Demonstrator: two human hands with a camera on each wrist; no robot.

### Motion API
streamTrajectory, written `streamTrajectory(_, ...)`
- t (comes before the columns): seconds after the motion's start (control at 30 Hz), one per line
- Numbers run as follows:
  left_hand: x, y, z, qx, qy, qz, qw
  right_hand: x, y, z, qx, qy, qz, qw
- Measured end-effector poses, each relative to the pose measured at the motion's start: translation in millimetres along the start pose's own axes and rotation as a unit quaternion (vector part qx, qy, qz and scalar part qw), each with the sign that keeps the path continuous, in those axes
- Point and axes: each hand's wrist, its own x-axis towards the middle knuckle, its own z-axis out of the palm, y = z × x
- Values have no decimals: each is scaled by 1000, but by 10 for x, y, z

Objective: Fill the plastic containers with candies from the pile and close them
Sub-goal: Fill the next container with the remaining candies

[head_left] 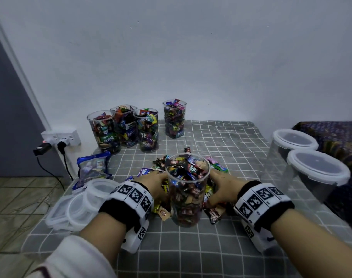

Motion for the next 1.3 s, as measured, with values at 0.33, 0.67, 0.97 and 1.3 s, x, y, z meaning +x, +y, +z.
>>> streamTrajectory(0.33,-26,182,24,91,34,-10,995,-17,-133,34,-121,-18,-1,993)
streamTrajectory(0.67,-63,204,-59,81,85,-25,993,-73,-200,35,-129,70,-7,989)
streamTrajectory(0.97,-123,183,-74,33,177,-21,983,-172,-188,-9,-55,129,-22,990)
streamTrajectory(1.3,-269,247,-107,-14,229,-8,973,-238,-169,-27,-10,210,-29,977)
